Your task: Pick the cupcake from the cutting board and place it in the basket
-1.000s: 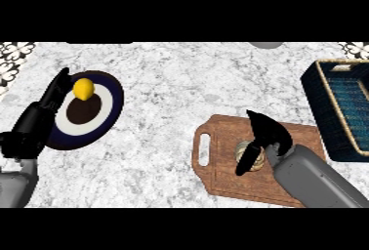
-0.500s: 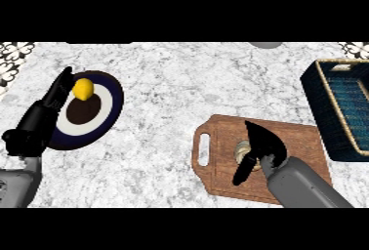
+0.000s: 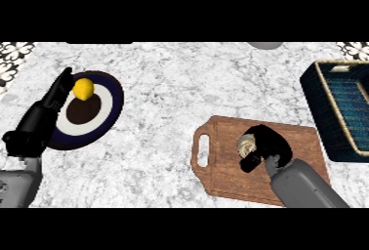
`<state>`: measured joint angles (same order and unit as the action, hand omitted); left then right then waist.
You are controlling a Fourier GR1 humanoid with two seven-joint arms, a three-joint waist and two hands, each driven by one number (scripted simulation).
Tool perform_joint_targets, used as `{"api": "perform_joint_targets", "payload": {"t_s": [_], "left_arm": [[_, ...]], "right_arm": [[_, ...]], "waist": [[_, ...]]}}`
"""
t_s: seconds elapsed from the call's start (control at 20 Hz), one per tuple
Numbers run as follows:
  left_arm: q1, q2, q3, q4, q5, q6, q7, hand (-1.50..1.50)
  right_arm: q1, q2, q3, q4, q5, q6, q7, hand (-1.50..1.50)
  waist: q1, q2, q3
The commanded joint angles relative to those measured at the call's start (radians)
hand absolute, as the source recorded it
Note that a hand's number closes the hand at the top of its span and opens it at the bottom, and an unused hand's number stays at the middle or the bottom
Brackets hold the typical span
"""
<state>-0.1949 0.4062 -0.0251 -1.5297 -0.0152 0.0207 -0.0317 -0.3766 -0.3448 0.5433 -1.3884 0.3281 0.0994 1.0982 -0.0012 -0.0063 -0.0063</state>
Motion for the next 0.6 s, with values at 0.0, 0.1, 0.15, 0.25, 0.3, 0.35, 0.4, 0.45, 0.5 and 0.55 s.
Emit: {"api": "perform_joint_targets", "payload": {"t_s": [0.0,0.1,0.15,0.25,0.3,0.35,0.4,0.45,0.5,0.55], "left_arm": [[-0.038,-0.021,0.021,0.100,-0.022,-0.004,-0.057,0.00],[-0.055,-0.013,0.038,0.077,-0.013,-0.020,-0.005,0.00],[-0.035,-0.023,0.020,0.022,-0.035,-0.002,0.004,0.00],[0.012,-0.042,-0.001,-0.032,-0.044,-0.003,0.006,0.00],[-0.022,-0.006,0.051,0.035,-0.013,-0.043,-0.018,0.00],[0.023,-0.041,0.001,-0.011,-0.037,-0.002,-0.001,0.00],[-0.027,-0.014,0.037,0.003,-0.009,-0.018,0.023,0.00],[0.000,-0.021,0.035,0.012,-0.024,0.002,0.008,0.00],[0.003,-0.020,0.034,0.011,-0.020,-0.004,-0.001,0.00],[0.017,-0.022,0.030,0.006,-0.016,-0.010,-0.004,0.00]], "right_arm": [[-0.014,0.071,0.011,0.121,0.065,0.002,0.027,1.50],[-0.050,0.067,-0.032,0.114,0.056,0.064,0.030,1.50],[0.047,0.023,-0.002,0.093,0.092,0.030,-0.053,1.50],[0.013,0.073,-0.007,0.147,0.114,0.021,-0.069,1.50],[-0.023,0.099,-0.001,0.147,0.138,0.031,-0.039,1.50],[0.075,-0.191,-0.065,0.094,0.065,0.107,-0.312,1.50],[0.075,-0.286,-0.091,0.102,0.052,0.133,-0.435,1.50],[0.060,-0.373,-0.123,0.093,0.054,0.153,-0.492,1.50],[0.056,-0.419,-0.129,0.097,0.064,0.159,-0.556,1.50],[0.040,-0.459,-0.144,0.098,0.066,0.171,-0.584,1.50]], "waist": [[0.002,0.009,0.006],[0.003,0.007,0.006],[0.002,0.006,0.006],[0.008,0.006,0.006],[0.006,0.007,0.006],[-0.004,0.005,0.007],[-0.016,0.009,0.009],[-0.037,0.009,0.011],[-0.042,0.010,0.013],[-0.041,0.005,0.014]]}}
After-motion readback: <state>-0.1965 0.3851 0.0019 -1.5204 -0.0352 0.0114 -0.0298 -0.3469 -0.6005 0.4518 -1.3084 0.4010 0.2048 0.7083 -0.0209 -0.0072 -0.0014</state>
